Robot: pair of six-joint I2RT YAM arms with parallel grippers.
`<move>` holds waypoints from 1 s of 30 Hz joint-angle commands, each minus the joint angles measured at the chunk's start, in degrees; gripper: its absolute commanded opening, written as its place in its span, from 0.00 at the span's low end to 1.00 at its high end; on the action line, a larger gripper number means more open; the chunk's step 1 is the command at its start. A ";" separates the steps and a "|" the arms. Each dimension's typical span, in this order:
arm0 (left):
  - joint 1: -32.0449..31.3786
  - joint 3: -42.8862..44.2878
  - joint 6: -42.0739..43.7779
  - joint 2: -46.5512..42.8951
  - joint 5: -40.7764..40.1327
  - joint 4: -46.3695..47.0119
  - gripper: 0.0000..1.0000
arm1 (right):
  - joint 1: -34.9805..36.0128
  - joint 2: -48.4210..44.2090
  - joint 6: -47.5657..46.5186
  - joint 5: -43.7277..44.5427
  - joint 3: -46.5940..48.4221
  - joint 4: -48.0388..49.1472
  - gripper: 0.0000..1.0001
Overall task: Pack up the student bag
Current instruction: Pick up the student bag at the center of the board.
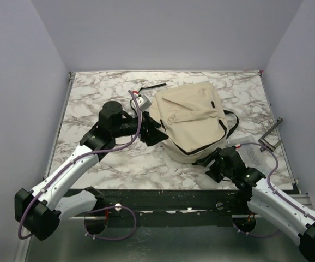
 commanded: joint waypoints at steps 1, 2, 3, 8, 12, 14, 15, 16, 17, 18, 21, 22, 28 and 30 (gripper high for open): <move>-4.86 -2.41 7.51 -4.24 -1.96 3.50 0.75 | 0.23 0.33 1.00 3.18 -4.42 15.98 0.75; -6.18 -3.08 8.67 -5.15 -3.12 3.61 0.75 | 0.25 0.03 0.75 3.80 -6.00 18.85 0.75; -7.34 -3.64 9.52 -5.87 -4.59 3.99 0.76 | 0.25 -0.52 0.74 4.60 -7.69 20.93 0.75; -13.64 -7.74 13.00 -8.86 -12.51 8.16 0.76 | 0.26 -2.12 -2.01 10.62 -14.15 32.65 0.68; -20.25 -11.26 18.04 -9.15 -20.41 11.93 0.75 | 0.25 -3.26 -11.04 11.70 -16.52 42.68 0.35; -23.68 -12.64 20.07 -8.30 -24.62 13.61 0.77 | 0.25 -4.44 -15.86 10.14 -14.60 44.50 0.11; -25.26 -13.35 21.28 -7.67 -25.86 14.25 0.79 | 0.27 -5.33 -17.83 8.66 -14.17 44.40 0.04; -27.19 -13.88 22.34 -7.07 -27.84 14.97 0.80 | 0.27 -6.02 -19.58 7.39 -11.31 43.53 0.01; -28.75 -14.39 23.78 -6.26 -29.94 15.43 0.82 | 0.26 -7.00 -20.21 6.54 -9.71 41.77 0.00; -30.54 -14.63 24.89 -5.46 -31.69 15.91 0.83 | 0.27 -7.59 -20.55 5.43 -8.03 40.78 0.01; -33.50 -13.68 27.46 -1.77 -37.54 16.69 0.84 | 0.27 -7.99 -21.32 0.96 -1.92 36.67 0.01; -33.91 -12.65 28.17 -0.41 -39.63 16.65 0.84 | 0.27 -7.47 -21.65 -0.65 0.31 35.11 0.01; -33.41 -5.14 24.39 -0.04 -45.94 16.13 0.84 | 0.24 2.02 -26.34 -0.92 24.93 21.64 0.01; -33.21 -1.99 23.22 -1.20 -46.77 14.52 0.83 | 0.26 6.34 -28.70 0.10 34.55 18.56 0.01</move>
